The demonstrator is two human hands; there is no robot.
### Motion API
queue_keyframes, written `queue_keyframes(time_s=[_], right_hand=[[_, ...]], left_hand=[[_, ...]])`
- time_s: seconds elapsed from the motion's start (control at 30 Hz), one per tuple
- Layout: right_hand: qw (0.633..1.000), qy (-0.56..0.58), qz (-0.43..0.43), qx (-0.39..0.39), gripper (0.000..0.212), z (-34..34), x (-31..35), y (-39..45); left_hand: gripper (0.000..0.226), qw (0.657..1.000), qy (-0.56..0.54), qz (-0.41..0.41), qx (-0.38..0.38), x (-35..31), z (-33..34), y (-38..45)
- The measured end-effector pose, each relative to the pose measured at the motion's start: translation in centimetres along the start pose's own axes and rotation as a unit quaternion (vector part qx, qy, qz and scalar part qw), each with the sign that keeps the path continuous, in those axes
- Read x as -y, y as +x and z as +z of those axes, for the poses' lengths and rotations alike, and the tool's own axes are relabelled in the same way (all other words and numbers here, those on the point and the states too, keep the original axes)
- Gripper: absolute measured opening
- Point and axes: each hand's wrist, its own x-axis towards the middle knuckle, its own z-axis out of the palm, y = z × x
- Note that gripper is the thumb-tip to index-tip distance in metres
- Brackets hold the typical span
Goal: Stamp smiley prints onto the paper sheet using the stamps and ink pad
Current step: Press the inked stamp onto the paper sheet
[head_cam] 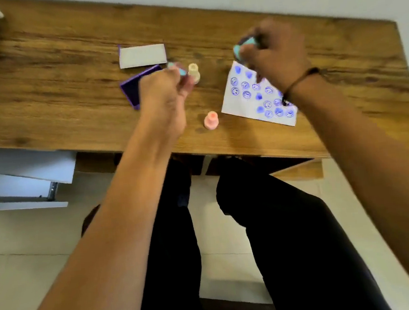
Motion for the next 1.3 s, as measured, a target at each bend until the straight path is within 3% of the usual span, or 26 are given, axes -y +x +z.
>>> queue_keyframes(time_s=[0.13, 0.27, 0.53, 0.8, 1.3], right_hand=[[0.998, 0.003, 0.064, 0.013, 0.018, -2.5, -4.7, -2.0], [0.997, -0.057, 0.031, 0.03, 0.016, -1.2, -6.5, -3.0], [0.98, -0.179, -0.07, 0.052, 0.021, 1.1, -7.6, -2.8], [0.969, -0.215, -0.1, 0.067, 0.023, 2.0, -8.2, -2.4], [0.905, -0.375, -0.119, 0.164, 0.03, 2.8, -7.3, -0.7]], left_hand=[[0.026, 0.981, 0.148, -0.057, 0.111, 3.2, 3.8, -0.9], [0.03, 0.959, 0.221, -0.07, 0.162, 5.0, 5.8, 0.2], [0.027, 0.949, 0.277, -0.125, 0.083, 6.7, 5.5, 2.6], [0.03, 0.953, 0.266, -0.129, 0.07, 6.9, 5.3, 2.8], [0.035, 0.959, 0.235, -0.147, 0.051, 6.6, 5.7, 2.4]])
